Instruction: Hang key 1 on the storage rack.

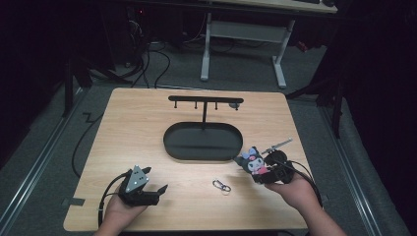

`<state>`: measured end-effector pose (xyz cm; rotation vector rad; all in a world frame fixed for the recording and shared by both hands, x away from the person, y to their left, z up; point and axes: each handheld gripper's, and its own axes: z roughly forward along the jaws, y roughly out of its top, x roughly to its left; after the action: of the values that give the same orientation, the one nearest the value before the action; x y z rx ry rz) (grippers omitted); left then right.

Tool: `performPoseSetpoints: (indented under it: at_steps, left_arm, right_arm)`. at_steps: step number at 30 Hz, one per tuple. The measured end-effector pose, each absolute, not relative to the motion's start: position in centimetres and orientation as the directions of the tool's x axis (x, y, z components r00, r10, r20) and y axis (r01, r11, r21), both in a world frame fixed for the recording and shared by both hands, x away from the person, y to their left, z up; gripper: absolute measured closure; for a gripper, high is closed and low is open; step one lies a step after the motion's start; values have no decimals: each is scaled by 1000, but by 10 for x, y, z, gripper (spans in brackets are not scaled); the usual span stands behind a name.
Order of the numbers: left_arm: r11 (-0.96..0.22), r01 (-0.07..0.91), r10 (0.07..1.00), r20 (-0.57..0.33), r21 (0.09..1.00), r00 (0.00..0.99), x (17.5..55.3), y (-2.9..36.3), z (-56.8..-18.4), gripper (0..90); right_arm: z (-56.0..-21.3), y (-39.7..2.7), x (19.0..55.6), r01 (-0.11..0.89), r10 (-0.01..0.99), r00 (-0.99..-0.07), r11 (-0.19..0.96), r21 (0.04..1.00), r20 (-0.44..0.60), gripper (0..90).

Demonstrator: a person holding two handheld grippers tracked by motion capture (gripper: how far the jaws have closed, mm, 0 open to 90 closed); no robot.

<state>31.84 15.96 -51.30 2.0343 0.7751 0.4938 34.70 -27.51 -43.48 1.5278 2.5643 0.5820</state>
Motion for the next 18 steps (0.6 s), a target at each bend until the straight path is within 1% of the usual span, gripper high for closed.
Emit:
performPoseSetpoints:
  at_steps: [2,11,18]
  left_arm:
    - [-415,338,688,48,845,724,319,161,-513,158]
    - [-411,344,688,40,844,725,320,161,-514,158]
    - [-434,339,673,51,835,738,319,157,-516,159]
  right_arm:
    - [-432,-275,348,831,866,-484,411,376,123,490]
    - [-415,-275,357,822,869,-479,395,410,123,489]
    - [-405,-273,364,813,869,-482,394,428,115,489]
